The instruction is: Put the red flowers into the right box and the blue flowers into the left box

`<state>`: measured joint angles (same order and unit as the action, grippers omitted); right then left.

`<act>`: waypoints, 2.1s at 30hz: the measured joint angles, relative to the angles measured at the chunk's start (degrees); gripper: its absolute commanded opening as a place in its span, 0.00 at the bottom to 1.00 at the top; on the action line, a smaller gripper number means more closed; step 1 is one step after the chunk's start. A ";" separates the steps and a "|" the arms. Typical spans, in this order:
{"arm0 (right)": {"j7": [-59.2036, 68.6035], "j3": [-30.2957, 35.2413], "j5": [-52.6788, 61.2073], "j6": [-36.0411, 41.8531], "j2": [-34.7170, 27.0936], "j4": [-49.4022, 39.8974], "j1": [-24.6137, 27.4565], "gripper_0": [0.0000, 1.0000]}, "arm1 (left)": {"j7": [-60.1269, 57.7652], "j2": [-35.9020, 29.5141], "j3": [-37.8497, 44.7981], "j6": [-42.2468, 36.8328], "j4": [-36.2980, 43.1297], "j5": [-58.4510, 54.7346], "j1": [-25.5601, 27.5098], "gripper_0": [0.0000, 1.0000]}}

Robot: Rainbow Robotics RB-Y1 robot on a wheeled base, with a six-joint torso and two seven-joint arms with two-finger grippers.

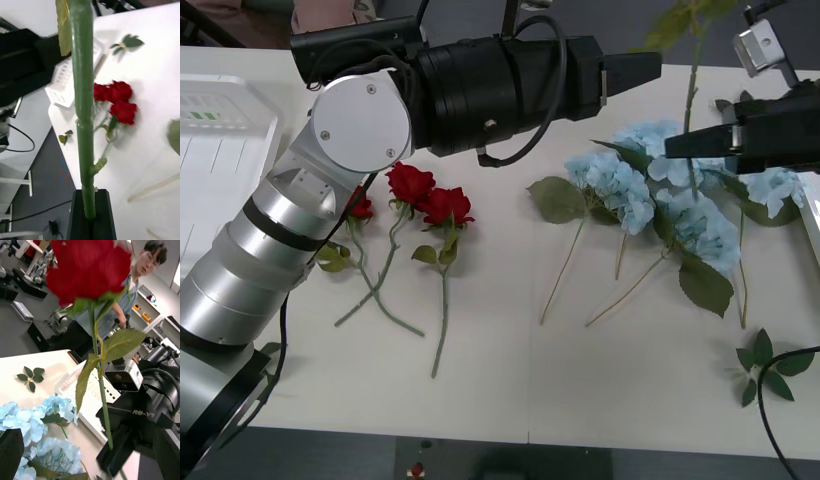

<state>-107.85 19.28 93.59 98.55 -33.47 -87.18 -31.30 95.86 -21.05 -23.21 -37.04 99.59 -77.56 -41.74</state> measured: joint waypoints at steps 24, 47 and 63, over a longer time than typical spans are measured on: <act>0.00 2.01 -33.02 -2.03 -25.07 30.24 -0.01 0.00 | -11.22 -29.51 13.59 -33.62 7.94 -18.27 19.31 1.00; 0.57 -5.16 -50.06 -26.92 -22.67 46.95 -0.02 0.00 | -40.13 -31.32 15.00 -41.73 5.68 3.25 23.44 1.00; 0.59 -3.68 -51.50 -30.44 -18.10 48.66 -0.03 0.96 | -42.57 -27.14 6.56 -41.60 -14.44 11.26 10.26 1.00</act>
<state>-107.26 15.60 42.09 68.12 -51.57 -38.53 -31.34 53.29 -48.19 -16.65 -78.64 85.15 -66.30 -31.48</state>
